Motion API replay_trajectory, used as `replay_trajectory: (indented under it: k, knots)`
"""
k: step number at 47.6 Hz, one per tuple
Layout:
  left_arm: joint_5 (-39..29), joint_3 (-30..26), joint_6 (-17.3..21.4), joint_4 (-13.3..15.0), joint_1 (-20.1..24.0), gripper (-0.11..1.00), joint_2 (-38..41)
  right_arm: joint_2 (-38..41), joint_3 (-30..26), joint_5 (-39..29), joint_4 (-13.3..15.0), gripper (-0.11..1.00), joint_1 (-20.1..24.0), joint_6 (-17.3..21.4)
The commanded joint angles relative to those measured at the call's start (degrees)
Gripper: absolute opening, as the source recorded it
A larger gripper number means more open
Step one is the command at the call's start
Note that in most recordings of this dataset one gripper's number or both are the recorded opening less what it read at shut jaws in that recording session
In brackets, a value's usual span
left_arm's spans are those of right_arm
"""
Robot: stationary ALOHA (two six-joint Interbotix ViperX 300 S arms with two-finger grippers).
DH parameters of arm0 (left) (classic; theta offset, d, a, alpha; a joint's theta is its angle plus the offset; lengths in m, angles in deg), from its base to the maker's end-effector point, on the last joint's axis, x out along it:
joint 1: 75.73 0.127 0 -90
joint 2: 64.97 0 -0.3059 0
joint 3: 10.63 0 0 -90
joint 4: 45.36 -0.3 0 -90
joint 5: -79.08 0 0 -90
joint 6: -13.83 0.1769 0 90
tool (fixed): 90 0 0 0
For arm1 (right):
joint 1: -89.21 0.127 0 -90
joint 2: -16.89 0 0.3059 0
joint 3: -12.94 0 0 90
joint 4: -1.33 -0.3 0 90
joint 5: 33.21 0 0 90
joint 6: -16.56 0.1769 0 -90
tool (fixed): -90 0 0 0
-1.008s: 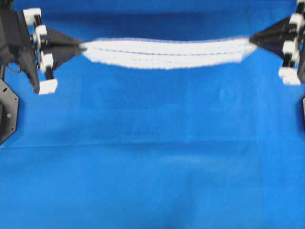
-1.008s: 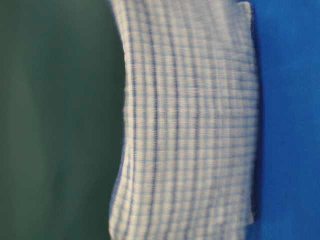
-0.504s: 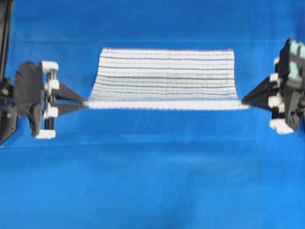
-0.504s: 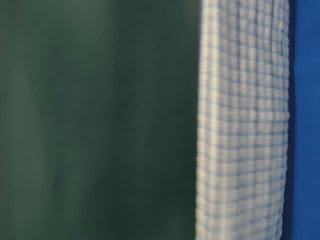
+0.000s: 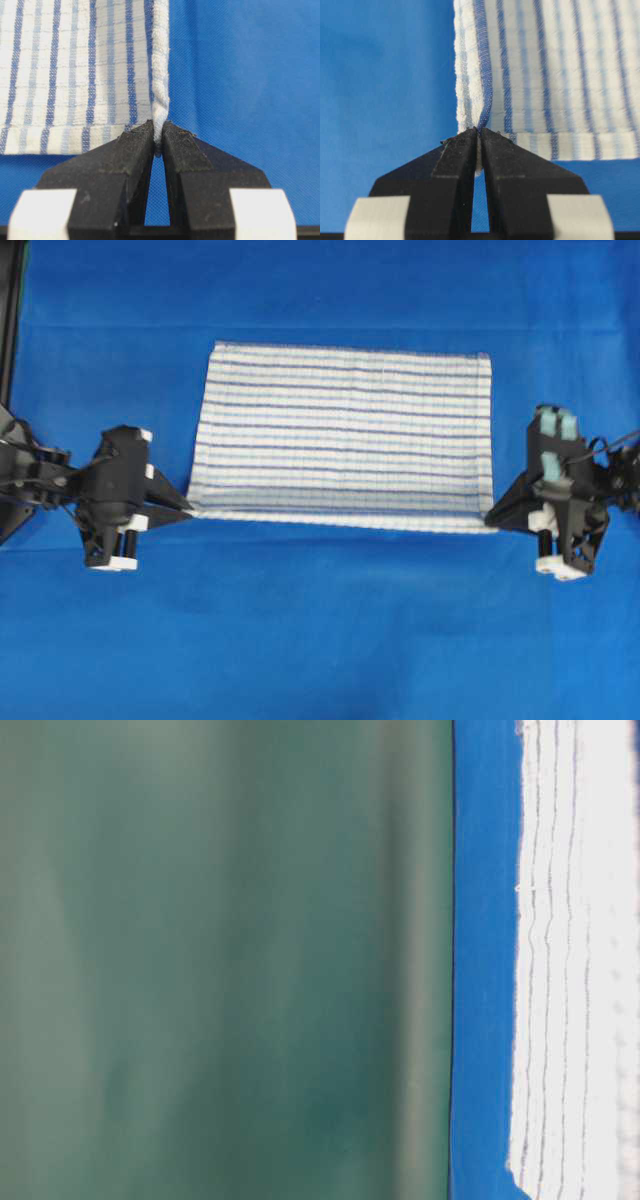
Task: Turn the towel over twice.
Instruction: 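Swing the held edge forward and lay the towel flat, releasing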
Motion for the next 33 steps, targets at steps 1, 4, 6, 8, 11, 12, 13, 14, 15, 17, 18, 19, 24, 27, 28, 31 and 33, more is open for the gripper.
replay_trajectory:
  k: [1, 4, 6, 8, 11, 12, 13, 14, 15, 17, 18, 19, 24, 27, 28, 31, 33]
  knots:
    - [0.3, -1.6, 0.1, 0.0, -0.4, 0.04, 1.4, 1.8, -1.1, 1.0, -0.1, 0.06, 1.2, 0.8]
    - [0.2, -2.2, 0.1, 0.0, -0.4, 0.04, 2.3, 3.1, -1.2, 1.1, -0.1, 0.06, 1.8, 1.1]
    - [0.1, -2.6, 0.1, 0.0, -0.4, 0.04, 2.6, 3.3, -1.2, 1.1, -0.1, 0.06, 2.1, 1.2]
    - [0.1, -2.9, 0.1, 0.0, -0.6, 0.04, 3.2, 3.5, -1.3, 1.0, -0.1, 0.06, 2.3, 1.2]
    - [0.1, -3.3, 0.1, 0.0, -0.8, 0.04, 3.5, 3.6, -1.3, 0.6, -0.1, 0.06, 2.4, 1.2]
    - [0.1, -3.3, 0.1, 0.0, -1.0, 0.04, 3.5, 3.6, -1.2, 0.4, -0.1, 0.06, 2.4, 1.2]
    - [0.1, -3.4, 0.1, 0.1, -1.1, 0.04, 3.7, 3.6, -1.2, 0.1, -0.1, 0.06, 2.4, 1.2]
    - [0.1, -3.5, 0.1, 0.0, -1.2, 0.04, 3.7, 3.6, -1.2, -0.3, -0.1, 0.06, 2.4, 1.2]
    - [0.1, -3.7, 0.1, 0.1, -1.4, 0.04, 3.8, 3.6, -1.3, -0.6, -0.1, 0.06, 2.4, 1.2]
    - [0.0, -3.9, 0.1, 0.0, -1.8, 0.04, 4.0, 3.6, -1.3, -1.5, -0.1, 0.06, 2.4, 1.3]
    - [0.1, -4.0, 0.1, 0.1, -1.8, 0.04, 4.0, 3.6, -1.4, -1.8, -0.1, 0.06, 2.4, 1.3]
    - [0.0, -4.0, 0.1, 0.0, -1.9, 0.04, 4.1, 3.6, -1.4, -1.8, -0.1, 0.06, 2.4, 1.3]
    - [-0.1, -4.6, 0.1, 0.1, -2.0, 0.04, 4.5, 3.7, -1.4, -2.3, -0.1, 0.06, 2.4, 1.3]
    - [-0.2, -4.7, 0.1, 0.1, -1.9, 0.04, 4.7, 3.7, -1.5, -2.3, -0.1, 0.06, 2.4, 1.5]
    - [-0.2, -4.9, 0.1, 0.0, -2.0, 0.04, 4.8, 3.7, -1.5, -2.3, -0.2, 0.06, 2.4, 1.7]
    - [-0.7, -5.3, 0.1, 0.0, -2.0, 0.04, 5.0, 3.8, -1.5, -2.3, -0.2, 0.06, 2.4, 2.3]
    - [-1.1, -5.4, 0.1, 0.0, -2.0, 0.04, 5.1, 3.8, -1.5, -2.3, -0.1, 0.06, 2.4, 2.7]
